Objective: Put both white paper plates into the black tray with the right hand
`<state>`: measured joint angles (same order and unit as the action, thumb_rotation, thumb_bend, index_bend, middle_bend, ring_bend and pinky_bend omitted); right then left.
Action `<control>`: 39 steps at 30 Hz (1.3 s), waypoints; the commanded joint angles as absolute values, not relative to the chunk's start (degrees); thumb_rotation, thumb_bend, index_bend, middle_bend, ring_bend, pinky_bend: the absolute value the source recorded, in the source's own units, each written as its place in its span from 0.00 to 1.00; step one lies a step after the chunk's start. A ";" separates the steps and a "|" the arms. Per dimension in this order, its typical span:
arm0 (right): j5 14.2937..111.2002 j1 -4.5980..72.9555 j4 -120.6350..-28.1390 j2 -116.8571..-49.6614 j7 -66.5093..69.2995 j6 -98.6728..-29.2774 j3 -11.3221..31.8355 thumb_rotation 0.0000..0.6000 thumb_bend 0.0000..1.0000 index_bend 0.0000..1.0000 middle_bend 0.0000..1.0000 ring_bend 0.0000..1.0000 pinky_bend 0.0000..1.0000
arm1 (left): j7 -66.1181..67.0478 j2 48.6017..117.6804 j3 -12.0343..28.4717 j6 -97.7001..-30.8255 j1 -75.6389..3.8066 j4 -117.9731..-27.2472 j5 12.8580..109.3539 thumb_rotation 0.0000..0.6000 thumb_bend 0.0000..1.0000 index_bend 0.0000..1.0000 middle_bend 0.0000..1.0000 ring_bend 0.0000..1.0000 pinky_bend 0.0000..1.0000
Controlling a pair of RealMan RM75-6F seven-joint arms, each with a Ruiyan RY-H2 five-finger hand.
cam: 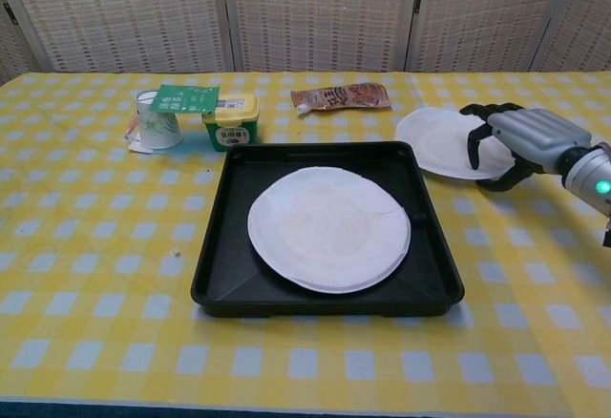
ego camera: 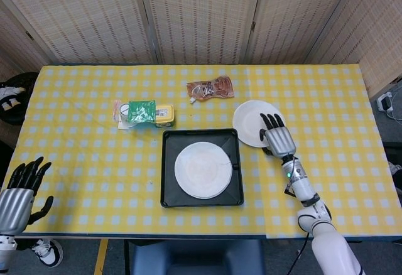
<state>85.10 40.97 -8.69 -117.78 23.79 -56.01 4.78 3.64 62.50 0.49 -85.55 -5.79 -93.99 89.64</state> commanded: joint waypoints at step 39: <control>84.52 44.57 -7.44 -117.75 26.54 -57.12 5.61 1.00 0.39 0.54 0.14 0.09 0.00 | 5.44 63.46 1.39 -86.28 -5.39 -93.28 88.54 1.00 0.46 0.00 0.00 0.00 0.00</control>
